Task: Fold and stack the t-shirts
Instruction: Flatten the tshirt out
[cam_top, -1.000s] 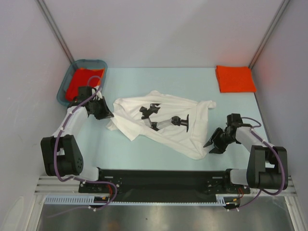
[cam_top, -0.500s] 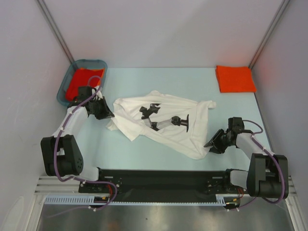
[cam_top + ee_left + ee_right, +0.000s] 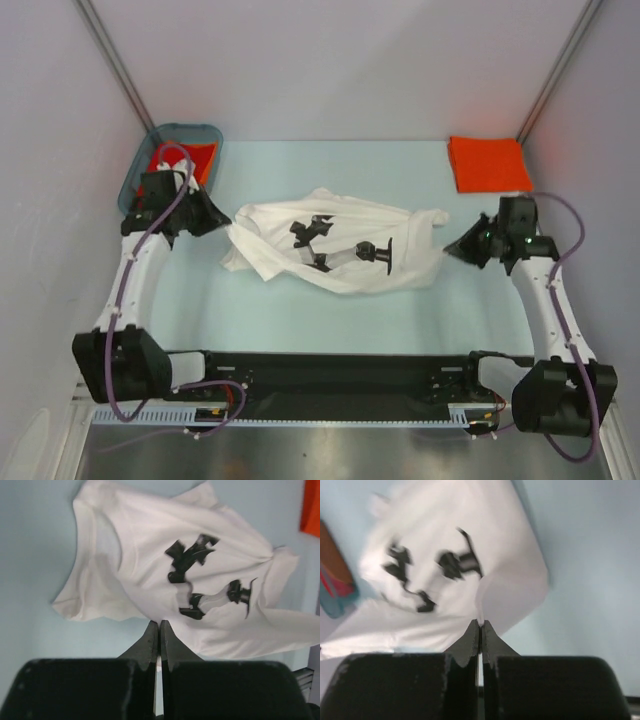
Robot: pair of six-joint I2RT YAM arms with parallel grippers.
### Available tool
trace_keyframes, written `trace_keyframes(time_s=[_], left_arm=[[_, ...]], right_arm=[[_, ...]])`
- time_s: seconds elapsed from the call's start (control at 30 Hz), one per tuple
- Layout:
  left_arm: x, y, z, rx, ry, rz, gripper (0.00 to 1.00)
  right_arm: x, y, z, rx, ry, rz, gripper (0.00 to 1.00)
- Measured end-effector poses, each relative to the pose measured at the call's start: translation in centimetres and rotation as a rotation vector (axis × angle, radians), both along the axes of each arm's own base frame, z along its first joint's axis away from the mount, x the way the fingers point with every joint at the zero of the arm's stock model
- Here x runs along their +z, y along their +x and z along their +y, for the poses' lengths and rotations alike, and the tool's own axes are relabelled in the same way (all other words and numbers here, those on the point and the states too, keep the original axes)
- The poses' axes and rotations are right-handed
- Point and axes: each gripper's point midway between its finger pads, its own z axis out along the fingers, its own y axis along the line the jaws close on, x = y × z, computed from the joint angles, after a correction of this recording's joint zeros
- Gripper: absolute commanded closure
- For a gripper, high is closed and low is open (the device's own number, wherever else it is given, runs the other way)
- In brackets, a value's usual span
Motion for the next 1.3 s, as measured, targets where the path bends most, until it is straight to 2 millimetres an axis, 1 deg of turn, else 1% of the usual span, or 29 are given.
trace_keyframes(time_s=[0.03, 0.07, 0.1, 0.13, 0.2, 0.27, 0.37, 0.4, 0.47, 0.53, 0.57, 0.63, 0.7, 0.73, 0.8, 0.87, 0.93, 0.97, 1.0, 1.03, 1.07, 1.1, 1.17, 1.2, 1.23, 1.27, 1.3], left_arm=[[2.3, 0.2, 0.0, 0.005, 0.001, -0.049, 1.0], [5.0, 0.5, 0.0, 0.007, 0.002, -0.11, 1.0], [7.7, 0.9, -0.1, 0.008, 0.004, -0.176, 1.0], [9.8, 1.2, -0.1, 0.009, 0.007, -0.232, 1.0], [14.2, 1.3, -0.2, 0.012, 0.011, -0.347, 1.0], [17.8, 1.1, -0.2, 0.01, 0.017, -0.431, 1.0], [24.0, 0.6, -0.4, 0.008, 0.032, -0.573, 1.0], [25.8, 0.2, -0.4, 0.009, 0.037, -0.615, 1.0], [30.3, -1.0, -0.5, 0.013, 0.048, -0.727, 1.0], [34.7, -2.8, -0.6, 0.014, 0.061, -0.844, 1.0], [36.4, -3.7, -0.6, 0.013, 0.065, -0.893, 1.0], [39.9, -6.4, -0.8, 0.012, 0.073, -1.0, 1.0], [42.8, -9.4, -1.1, 0.01, 0.081, -1.096, 0.99], [44.1, -11.0, -1.2, 0.008, 0.088, -1.143, 1.0], [46.2, -13.7, -1.4, 0.007, 0.1, -1.223, 1.0], [48.6, -16.9, -1.4, 0.016, 0.114, -1.317, 1.0], [50.8, -19.9, -1.2, 0.038, 0.124, -1.408, 1.0], [51.7, -21.1, -1.1, 0.045, 0.127, -1.447, 1.0], [52.3, -21.7, -1.1, 0.047, 0.131, -1.475, 1.0], [52.9, -22.2, -1.1, 0.046, 0.131, -1.502, 1.0], [53.3, -22.4, -1.2, 0.042, 0.13, -1.52, 0.99], [53.6, -21.8, -1.3, 0.033, 0.128, -1.524, 1.0], [53.9, -19.7, -1.7, 0.011, 0.116, -1.52, 1.0], [53.8, -17.6, -1.9, -0.008, 0.106, -1.5, 1.0], [53.4, -14.9, -2.2, -0.027, 0.096, -1.469, 1.0], [52.7, -11.7, -2.5, -0.046, 0.082, -1.431, 1.0], [51.6, -8.0, -2.7, -0.06, 0.07, -1.382, 1.0]], right_arm=[[3.9, 1.9, -0.6, -0.012, -0.03, -0.1, 1.0], [6.9, 2.9, -1.0, -0.022, -0.056, -0.166, 1.0], [9.4, 3.6, -1.3, -0.029, -0.073, -0.222, 1.0], [12.5, 4.2, -1.8, -0.041, -0.1, -0.29, 1.0], [17.1, 4.3, -2.5, -0.06, -0.142, -0.379, 1.0], [20.6, 4.3, -2.9, -0.075, -0.175, -0.446, 1.0], [25.6, 4.1, -3.2, -0.09, -0.213, -0.545, 1.0], [26.8, 4.0, -3.2, -0.094, -0.219, -0.571, 1.0], [29.5, 3.2, -3.3, -0.104, -0.225, -0.631, 1.0], [32.4, 1.8, -3.3, -0.115, -0.231, -0.704, 1.0], [33.5, 1.0, -3.3, -0.12, -0.237, -0.732, 1.0], [36.8, -1.5, -3.3, -0.127, -0.252, -0.826, 1.0], [39.9, -4.7, -3.1, -0.135, -0.269, -0.935, 1.0], [41.4, -6.7, -3.0, -0.139, -0.277, -0.996, 1.0], [43.8, -10.4, -2.9, -0.148, -0.286, -1.098, 1.0], [46.0, -14.6, -2.8, -0.162, -0.295, -1.214, 1.0], [47.7, -18.0, -3.0, -0.182, -0.297, -1.307, 1.0], [48.2, -19.1, -3.1, -0.194, -0.3, -1.337, 1.0], [48.3, -19.5, -3.3, -0.204, -0.303, -1.349, 1.0], [48.2, -19.5, -3.5, -0.216, -0.307, -1.349, 1.0], [47.8, -18.9, -3.8, -0.226, -0.313, -1.332, 1.0], [47.1, -17.7, -4.0, -0.234, -0.319, -1.303, 1.0], [44.8, -14.3, -4.3, -0.233, -0.327, -1.212, 1.0], [43.2, -12.1, -4.5, -0.23, -0.334, -1.149, 1.0], [41.3, -9.8, -4.6, -0.224, -0.341, -1.082, 1.0], [39.6, -7.6, -4.7, -0.223, -0.348, -1.025, 1.0], [37.4, -5.3, -4.9, -0.221, -0.36, -0.954, 1.0]])
